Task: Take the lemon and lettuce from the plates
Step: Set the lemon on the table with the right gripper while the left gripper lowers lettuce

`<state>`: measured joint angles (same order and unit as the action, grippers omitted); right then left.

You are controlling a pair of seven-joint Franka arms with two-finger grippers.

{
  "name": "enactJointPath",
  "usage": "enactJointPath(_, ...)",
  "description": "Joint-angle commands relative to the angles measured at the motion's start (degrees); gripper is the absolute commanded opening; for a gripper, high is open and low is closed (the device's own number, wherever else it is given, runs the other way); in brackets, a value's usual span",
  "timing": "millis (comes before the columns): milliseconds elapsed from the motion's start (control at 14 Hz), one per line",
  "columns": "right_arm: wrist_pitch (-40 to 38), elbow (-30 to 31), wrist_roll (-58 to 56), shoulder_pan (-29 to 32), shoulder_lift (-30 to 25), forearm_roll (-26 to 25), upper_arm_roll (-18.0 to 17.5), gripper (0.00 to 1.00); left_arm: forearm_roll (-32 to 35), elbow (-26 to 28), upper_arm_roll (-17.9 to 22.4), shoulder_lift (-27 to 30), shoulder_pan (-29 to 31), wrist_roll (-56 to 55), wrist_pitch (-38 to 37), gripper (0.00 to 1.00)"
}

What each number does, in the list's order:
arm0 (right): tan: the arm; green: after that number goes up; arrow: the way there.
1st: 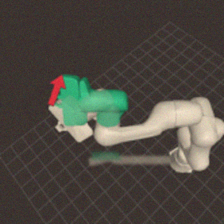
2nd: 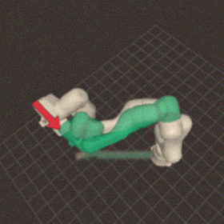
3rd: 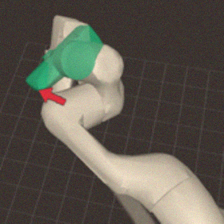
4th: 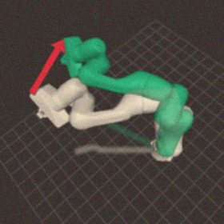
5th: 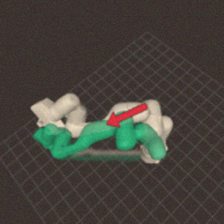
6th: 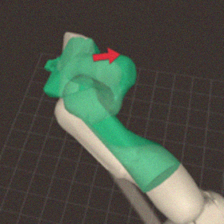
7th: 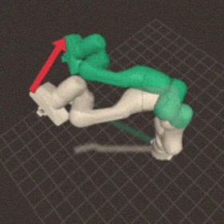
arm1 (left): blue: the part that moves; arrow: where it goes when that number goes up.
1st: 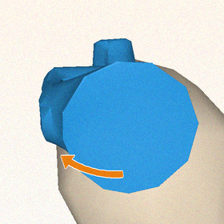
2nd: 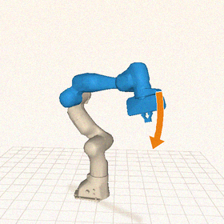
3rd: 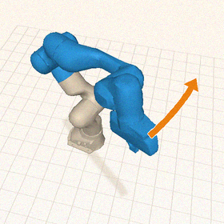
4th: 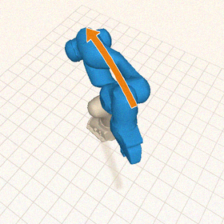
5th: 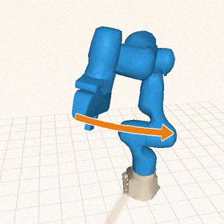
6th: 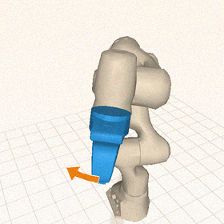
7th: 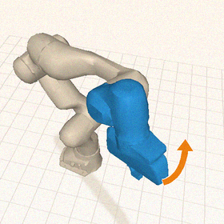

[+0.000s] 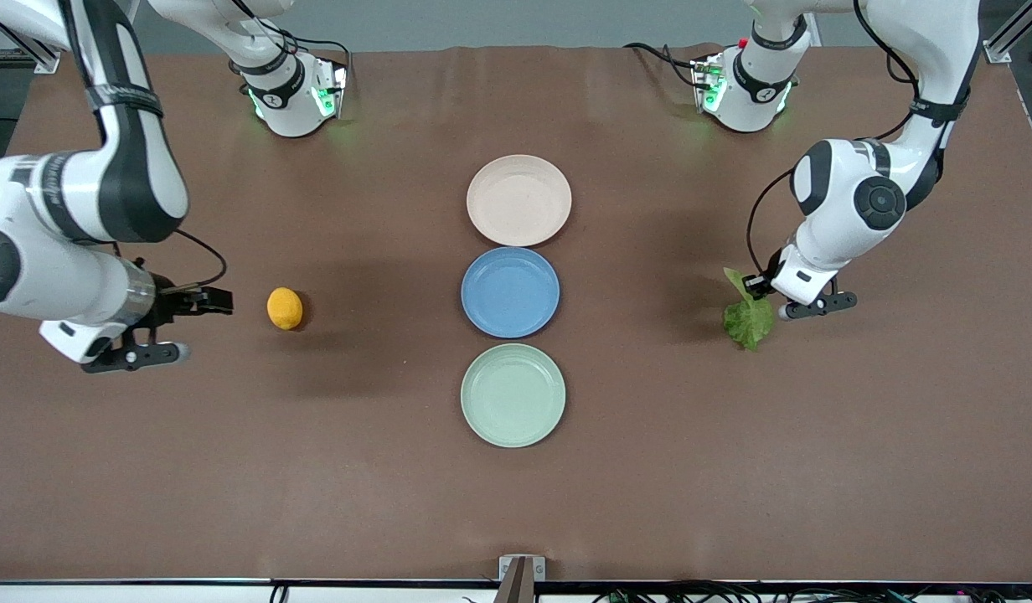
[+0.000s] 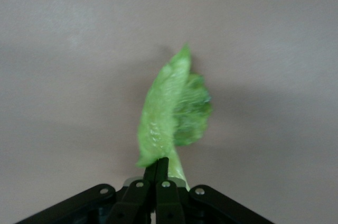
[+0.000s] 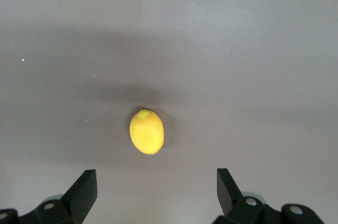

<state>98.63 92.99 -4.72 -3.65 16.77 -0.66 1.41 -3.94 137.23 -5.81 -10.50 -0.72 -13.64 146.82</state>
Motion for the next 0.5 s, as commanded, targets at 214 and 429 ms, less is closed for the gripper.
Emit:
enactJointPath(214,-6.95,-8.96,-0.82,2.33,0.55,-0.84,-0.79,1.00,0.77,0.58,-0.52,-3.12,3.45,5.38,0.40,0.15)
enactJointPath(429,-8.80,-13.35,-0.64,2.34,0.55,-1.45,-0.70,1.00,0.77,-1.34,-0.43,-1.28,3.45,5.12,-2.92,1.00)
